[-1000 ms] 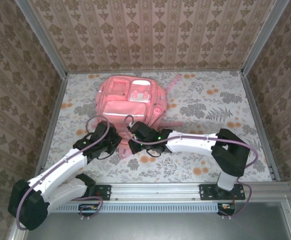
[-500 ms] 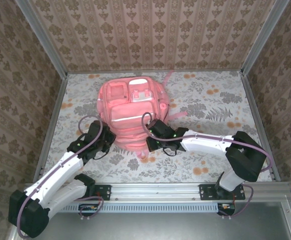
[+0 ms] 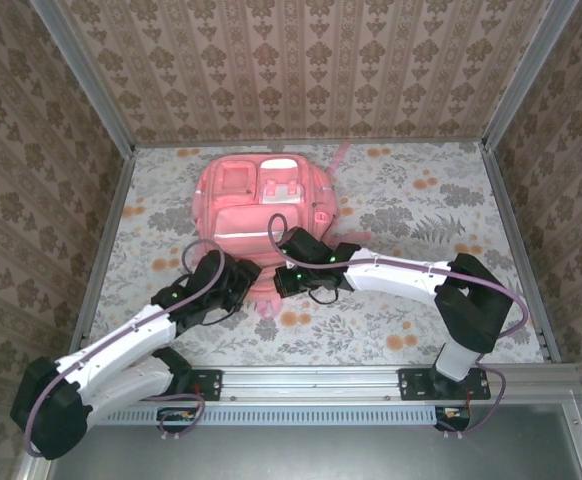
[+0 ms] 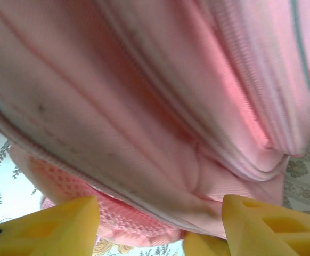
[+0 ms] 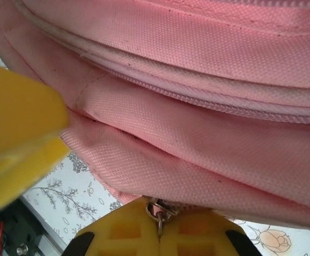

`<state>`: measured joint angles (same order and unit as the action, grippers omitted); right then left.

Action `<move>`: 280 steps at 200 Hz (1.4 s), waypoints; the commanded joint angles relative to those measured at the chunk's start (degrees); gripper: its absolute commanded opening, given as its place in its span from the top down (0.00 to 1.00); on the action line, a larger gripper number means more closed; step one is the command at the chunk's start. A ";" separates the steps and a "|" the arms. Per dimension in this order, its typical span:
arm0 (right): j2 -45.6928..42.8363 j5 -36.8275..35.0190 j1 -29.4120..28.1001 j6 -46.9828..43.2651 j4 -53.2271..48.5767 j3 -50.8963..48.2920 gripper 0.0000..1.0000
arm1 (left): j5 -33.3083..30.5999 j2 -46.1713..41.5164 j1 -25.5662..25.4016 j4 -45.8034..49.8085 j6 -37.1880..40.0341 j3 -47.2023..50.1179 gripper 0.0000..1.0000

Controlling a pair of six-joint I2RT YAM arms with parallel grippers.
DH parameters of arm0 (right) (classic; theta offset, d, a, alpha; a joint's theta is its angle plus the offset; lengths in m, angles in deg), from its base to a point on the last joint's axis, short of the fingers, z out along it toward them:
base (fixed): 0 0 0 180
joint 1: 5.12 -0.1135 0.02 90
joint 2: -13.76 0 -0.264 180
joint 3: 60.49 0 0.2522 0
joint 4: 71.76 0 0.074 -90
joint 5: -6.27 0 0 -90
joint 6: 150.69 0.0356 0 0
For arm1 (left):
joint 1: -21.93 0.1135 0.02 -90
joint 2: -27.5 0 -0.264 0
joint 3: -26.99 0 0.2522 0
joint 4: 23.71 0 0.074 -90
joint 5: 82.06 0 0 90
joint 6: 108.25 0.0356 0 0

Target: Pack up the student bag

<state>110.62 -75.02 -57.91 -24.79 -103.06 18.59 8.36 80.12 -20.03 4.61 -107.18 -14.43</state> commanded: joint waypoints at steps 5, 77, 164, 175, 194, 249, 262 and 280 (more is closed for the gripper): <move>1.22 4.77 -0.22 2.86 -1.19 3.85 1.00 | -0.57 1.45 -0.41 -4.49 -4.32 2.20 0.37; 0.20 10.53 -0.25 6.90 5.03 2.73 1.00 | -3.85 8.18 0.64 -9.87 -1.47 0.96 0.71; -6.92 -1.55 5.01 -1.73 -8.48 -5.85 1.00 | -9.00 -4.20 4.33 7.98 2.97 -0.32 1.00; -7.24 -1.51 7.22 -2.78 -8.34 -7.06 1.00 | -9.14 -6.11 4.60 9.42 3.14 0.17 1.00; -6.67 -1.75 9.53 -4.94 -8.32 -6.91 1.00 | -8.66 -8.60 5.12 10.90 3.09 0.96 1.00; -0.71 -8.46 14.19 -12.82 -8.80 -3.73 1.00 | -5.86 -16.38 9.71 16.07 6.85 0.88 1.00; 0.73 -9.65 16.10 -14.53 -7.66 -2.98 1.00 | -2.56 -16.92 11.90 15.87 8.72 0.86 1.00; 2.86 -11.26 19.04 -16.30 -5.56 -1.63 1.00 | 1.64 -16.76 14.17 17.09 10.53 0.44 1.00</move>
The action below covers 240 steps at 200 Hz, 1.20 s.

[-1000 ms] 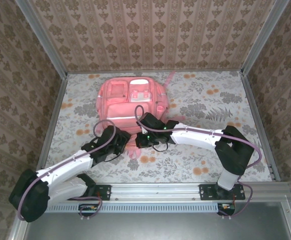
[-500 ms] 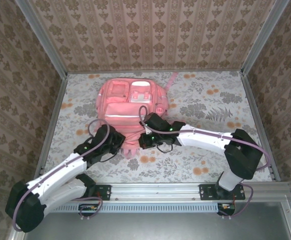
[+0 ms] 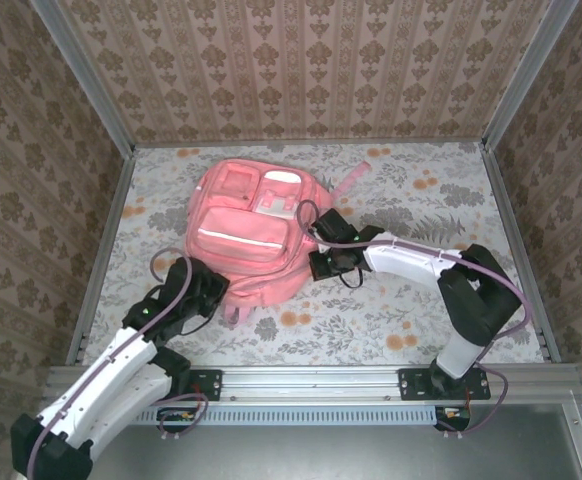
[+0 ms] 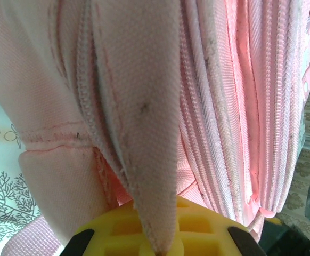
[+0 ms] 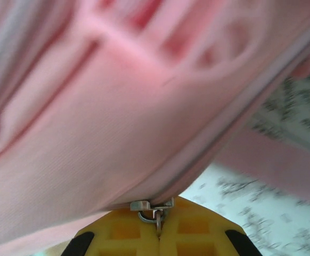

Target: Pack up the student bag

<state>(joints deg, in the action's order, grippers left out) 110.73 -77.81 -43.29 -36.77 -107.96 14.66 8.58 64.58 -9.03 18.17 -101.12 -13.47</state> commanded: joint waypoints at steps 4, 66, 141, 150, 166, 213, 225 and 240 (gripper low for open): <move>3.17 -8.62 5.11 -4.60 -0.47 2.75 1.00 | 1.89 -1.32 3.35 4.07 4.90 -0.75 1.00; 10.85 -10.04 13.18 -7.05 0.97 9.49 1.00 | 7.57 -4.07 8.86 8.32 8.40 -1.01 1.00; 9.27 -9.71 14.59 -7.84 0.92 11.56 0.87 | 11.22 1.68 9.71 4.75 12.10 -2.71 1.00; 8.43 -9.40 14.74 -7.50 0.52 11.85 0.68 | 10.86 2.24 9.75 4.93 12.08 -3.15 1.00; 6.01 -8.50 14.97 -7.22 0.62 11.46 0.56 | 10.44 2.63 9.76 3.51 11.18 -3.12 1.00; -5.35 -11.33 16.31 -5.40 1.36 6.84 0.35 | 7.77 3.41 8.03 -2.12 6.04 -0.70 1.00; -8.80 -12.47 16.85 -4.84 1.21 5.27 0.32 | 5.87 4.50 5.76 -4.19 4.60 -0.61 1.00; -13.03 -14.74 17.42 -4.33 1.00 3.23 0.26 | 2.63 7.23 1.27 -5.98 3.27 -1.86 1.00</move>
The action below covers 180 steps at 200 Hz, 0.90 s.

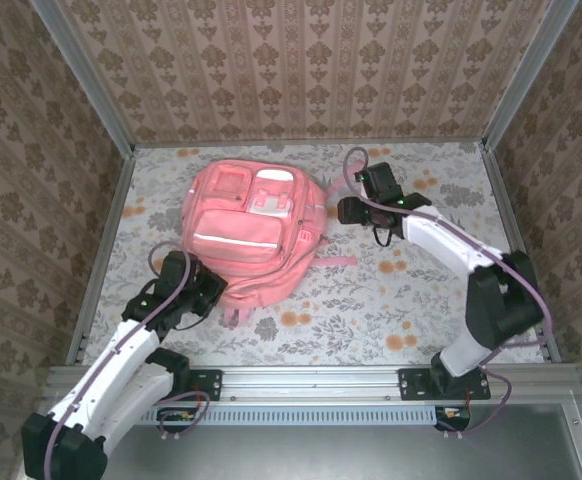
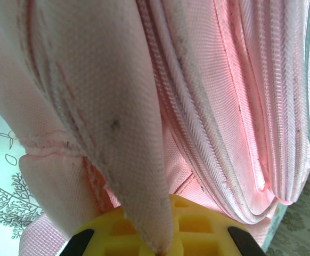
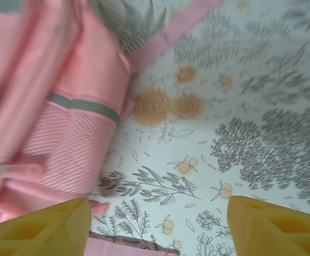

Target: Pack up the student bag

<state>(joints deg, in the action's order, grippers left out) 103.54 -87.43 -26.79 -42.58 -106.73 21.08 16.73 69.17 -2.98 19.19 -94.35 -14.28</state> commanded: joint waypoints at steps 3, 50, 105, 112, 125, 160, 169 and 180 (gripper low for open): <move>-6.74 -5.62 1.07 1.57 -0.28 -3.62 0.25 | -6.14 3.34 -5.54 -7.53 -3.70 -1.39 1.00; -19.24 -9.47 2.77 1.86 0.67 -10.38 0.13 | -15.25 19.95 -21.10 -10.36 -4.56 -12.02 1.00; -26.93 -11.95 3.08 2.49 0.54 -16.08 0.01 | -11.74 33.77 -24.49 -6.88 5.46 -26.14 0.41; -27.76 -12.22 3.12 2.55 0.37 -16.66 0.00 | -12.27 33.76 -24.40 -5.92 6.23 -26.89 0.24; -29.21 -12.98 3.17 2.69 0.51 -17.87 0.01 | -13.78 33.40 -24.06 -2.55 8.79 -28.76 0.07; -34.73 -17.80 3.13 1.61 6.36 -24.25 0.01 | -22.15 30.28 -20.38 11.65 20.72 -36.13 0.00; -36.46 -19.16 3.16 1.04 9.18 -26.81 0.00 | -24.71 28.90 -18.10 14.23 24.70 -37.11 0.00; -38.50 -20.41 3.15 -0.45 12.86 -30.32 0.00 | -26.86 27.05 -14.01 16.41 29.48 -37.03 0.00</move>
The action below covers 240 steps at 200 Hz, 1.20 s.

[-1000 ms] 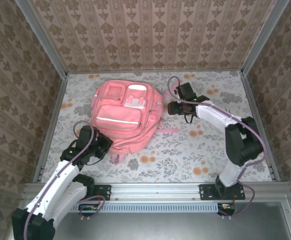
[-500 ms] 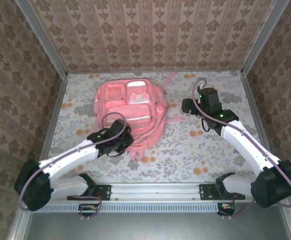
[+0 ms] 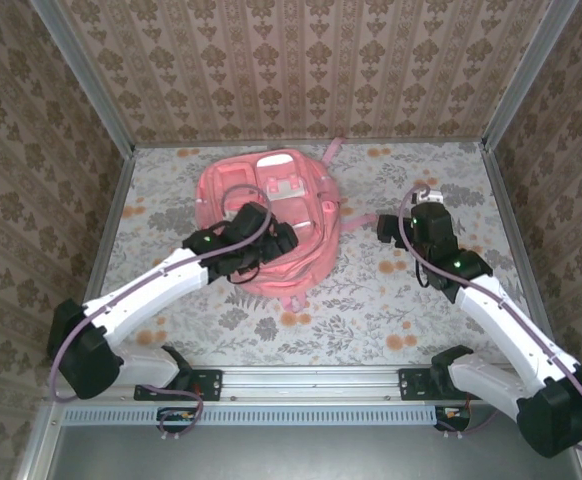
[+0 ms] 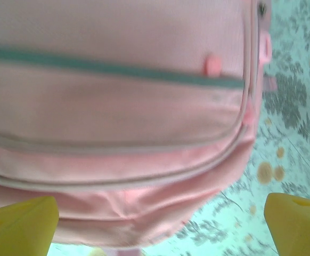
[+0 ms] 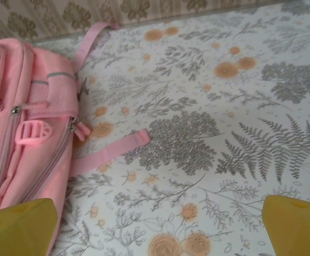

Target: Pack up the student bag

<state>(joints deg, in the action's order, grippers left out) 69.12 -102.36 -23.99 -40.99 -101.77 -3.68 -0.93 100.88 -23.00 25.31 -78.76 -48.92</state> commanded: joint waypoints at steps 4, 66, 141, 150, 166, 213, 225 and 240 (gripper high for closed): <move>-4.78 -5.65 0.37 -2.86 9.20 -6.64 0.00 | -9.72 -5.35 8.59 11.15 14.77 -2.04 0.00; -5.36 -12.83 0.41 -13.24 20.31 -17.64 0.00 | -17.41 -17.19 35.12 -13.60 40.07 19.01 0.00; 20.00 -12.73 4.92 -15.66 46.82 -18.10 0.00 | -15.29 -0.86 42.91 -44.14 51.18 28.64 0.00; 22.40 -12.01 5.56 -16.57 50.13 -17.20 0.00 | -14.44 0.62 43.20 -49.86 51.75 30.61 0.00; 26.29 -9.36 7.23 -19.85 52.62 -15.54 0.00 | -11.77 3.38 44.07 -59.27 52.25 33.63 0.00; 30.41 5.02 15.77 -16.54 62.93 -19.31 0.00 | -2.31 8.14 46.82 -74.63 55.43 37.42 0.00; 33.37 7.50 16.24 -17.45 70.22 -21.23 0.00 | -0.53 8.46 46.49 -76.98 56.70 38.33 0.00; 32.23 7.88 16.38 -17.00 66.53 -20.48 0.00 | 1.46 9.04 45.77 -78.53 58.40 38.79 0.00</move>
<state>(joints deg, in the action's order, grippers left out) 100.50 -101.09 -7.80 -58.85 -40.02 -22.96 -5.52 109.21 23.36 -43.97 -24.58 -11.26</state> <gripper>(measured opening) 0.996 0.999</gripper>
